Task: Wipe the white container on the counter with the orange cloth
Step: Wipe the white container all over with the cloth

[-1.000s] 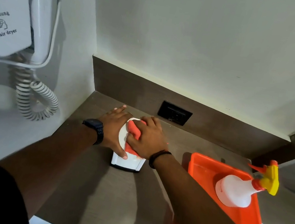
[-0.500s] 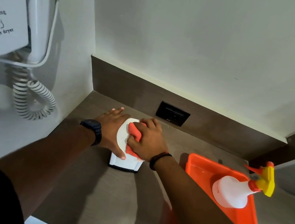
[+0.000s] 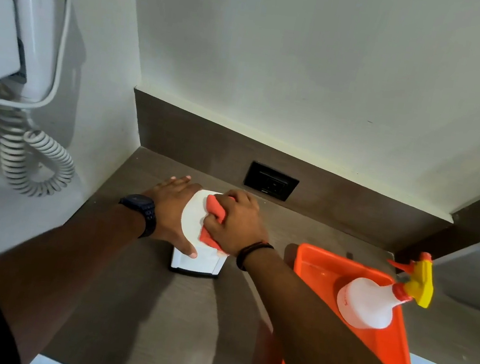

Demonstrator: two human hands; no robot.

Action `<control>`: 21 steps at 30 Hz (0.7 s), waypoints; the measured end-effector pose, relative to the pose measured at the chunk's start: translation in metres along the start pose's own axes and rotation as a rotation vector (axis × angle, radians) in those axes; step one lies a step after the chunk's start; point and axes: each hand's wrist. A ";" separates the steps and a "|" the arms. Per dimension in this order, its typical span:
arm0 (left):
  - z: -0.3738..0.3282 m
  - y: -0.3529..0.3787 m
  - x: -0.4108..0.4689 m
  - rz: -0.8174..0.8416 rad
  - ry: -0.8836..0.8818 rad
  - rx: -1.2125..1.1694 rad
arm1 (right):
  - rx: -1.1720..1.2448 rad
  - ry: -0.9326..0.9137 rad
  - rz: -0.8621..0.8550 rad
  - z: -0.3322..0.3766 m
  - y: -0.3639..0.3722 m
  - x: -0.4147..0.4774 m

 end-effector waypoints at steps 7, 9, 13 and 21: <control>-0.005 -0.001 -0.004 -0.041 -0.010 -0.016 | 0.004 0.091 -0.066 0.023 0.005 0.014; -0.006 -0.001 -0.006 -0.046 -0.017 -0.019 | -0.053 0.046 -0.051 0.026 0.007 0.011; -0.007 -0.001 -0.009 -0.050 -0.037 -0.010 | -0.118 -0.088 -0.074 0.022 0.009 -0.006; -0.013 0.001 -0.011 -0.043 -0.131 -0.022 | 0.168 0.022 -0.142 -0.002 0.007 -0.019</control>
Point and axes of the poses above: each hand's wrist, its own x-axis towards the middle knuckle, its own y-axis out of the palm, z = x × y, and after that the axes turned 7 degrees about -y, right-handed
